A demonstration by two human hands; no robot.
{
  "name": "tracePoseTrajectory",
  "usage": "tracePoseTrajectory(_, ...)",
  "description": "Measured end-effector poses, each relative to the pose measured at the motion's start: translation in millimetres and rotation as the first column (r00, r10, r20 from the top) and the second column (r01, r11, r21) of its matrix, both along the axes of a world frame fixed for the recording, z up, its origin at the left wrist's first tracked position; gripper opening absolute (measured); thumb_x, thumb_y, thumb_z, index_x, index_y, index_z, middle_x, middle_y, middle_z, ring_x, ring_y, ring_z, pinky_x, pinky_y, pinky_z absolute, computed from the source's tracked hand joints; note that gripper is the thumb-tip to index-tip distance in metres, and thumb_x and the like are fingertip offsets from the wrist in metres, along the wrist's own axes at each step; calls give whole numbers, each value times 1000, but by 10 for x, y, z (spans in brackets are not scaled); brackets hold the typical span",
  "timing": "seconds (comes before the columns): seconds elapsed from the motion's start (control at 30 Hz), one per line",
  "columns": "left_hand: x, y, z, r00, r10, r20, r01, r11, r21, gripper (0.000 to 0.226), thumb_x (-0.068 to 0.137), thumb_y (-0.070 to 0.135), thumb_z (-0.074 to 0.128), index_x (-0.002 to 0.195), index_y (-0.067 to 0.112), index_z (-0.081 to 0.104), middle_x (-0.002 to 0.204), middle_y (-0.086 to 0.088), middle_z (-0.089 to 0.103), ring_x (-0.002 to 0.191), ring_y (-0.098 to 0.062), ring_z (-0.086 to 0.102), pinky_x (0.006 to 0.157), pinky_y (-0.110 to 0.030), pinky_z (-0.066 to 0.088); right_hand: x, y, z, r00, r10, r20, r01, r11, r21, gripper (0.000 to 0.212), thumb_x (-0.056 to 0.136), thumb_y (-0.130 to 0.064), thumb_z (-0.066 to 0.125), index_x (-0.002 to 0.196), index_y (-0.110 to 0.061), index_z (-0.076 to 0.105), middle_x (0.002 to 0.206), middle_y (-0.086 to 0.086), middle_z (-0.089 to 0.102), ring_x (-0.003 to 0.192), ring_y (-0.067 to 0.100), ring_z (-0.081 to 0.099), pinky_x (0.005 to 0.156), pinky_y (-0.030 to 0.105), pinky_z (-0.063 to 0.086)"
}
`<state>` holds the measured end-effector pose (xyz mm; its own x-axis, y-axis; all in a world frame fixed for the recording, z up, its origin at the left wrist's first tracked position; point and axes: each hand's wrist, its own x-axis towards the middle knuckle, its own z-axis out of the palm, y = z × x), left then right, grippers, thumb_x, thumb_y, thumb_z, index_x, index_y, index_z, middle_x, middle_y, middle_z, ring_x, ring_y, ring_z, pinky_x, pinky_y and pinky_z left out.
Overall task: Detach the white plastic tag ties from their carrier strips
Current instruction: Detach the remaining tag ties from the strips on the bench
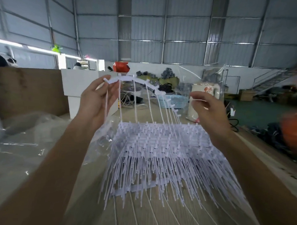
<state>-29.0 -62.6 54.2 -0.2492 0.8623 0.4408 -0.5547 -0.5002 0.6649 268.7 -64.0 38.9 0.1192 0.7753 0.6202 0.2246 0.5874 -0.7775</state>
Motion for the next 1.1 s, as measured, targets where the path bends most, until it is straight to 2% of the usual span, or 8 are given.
tracePoseTrajectory(0.17,355,-134,72,945,55,-322,-33,997,74,23,98,2,57,120,-1,64,114,-15,73,106,-27,72,83,-31,59,-98,-174,213,994,108,-20,-106,990,88,22,102,-20,56,119,-23,70,112,-15,69,103,-4,62,94,25,51)
tracePoseTrajectory(0.33,842,-409,220,723,218,-655,-12,953,304,21,90,6,71,111,10,74,100,-6,77,92,-23,75,74,-28,60,-249,-355,273,901,283,330,-308,951,23,48,85,-57,64,131,-46,59,121,-18,65,105,-2,64,84,22,55)
tracePoseTrajectory(0.5,925,-511,267,586,229,-778,76,940,333,33,93,7,68,126,13,68,107,-3,75,98,-17,73,82,-31,59,-316,-424,281,901,168,399,-206,977,56,39,87,-34,76,124,-29,65,109,-14,69,94,4,68,83,27,58)
tracePoseTrajectory(0.6,843,-473,246,599,211,-772,55,951,303,44,99,14,60,141,24,53,119,4,73,113,-13,67,94,-39,56,-316,-480,371,953,136,271,-163,984,78,19,95,-11,65,112,-19,68,101,-6,72,89,11,71,81,33,61)
tracePoseTrajectory(0.73,813,-337,105,455,243,-857,-48,967,249,60,94,26,68,148,34,42,137,12,58,129,-5,52,110,-45,45,-286,-630,522,951,308,-7,-305,944,129,21,101,-6,51,110,-12,69,103,7,75,95,19,73,79,28,60)
tracePoseTrajectory(0.87,804,-338,72,471,258,-844,-61,964,260,60,92,33,70,145,33,44,140,12,56,133,-6,48,111,-50,43,-281,-740,591,838,522,-158,-501,851,156,23,103,-10,49,116,-8,68,114,14,73,105,28,71,88,35,59)
tracePoseTrajectory(1.0,795,-456,215,531,364,-765,-73,919,386,42,90,33,72,126,20,54,126,7,64,121,-11,60,106,-50,47,-182,-695,600,625,665,-409,-654,732,191,27,103,-10,46,123,-2,62,118,19,71,111,32,69,90,37,57)
tracePoseTrajectory(1.1,847,-537,289,466,465,-752,-110,874,473,37,90,32,73,118,18,56,115,7,68,106,-9,66,94,-42,56,-91,-606,545,525,673,-521,-689,695,205,29,103,-11,46,126,-4,62,117,17,72,111,29,69,90,35,55)
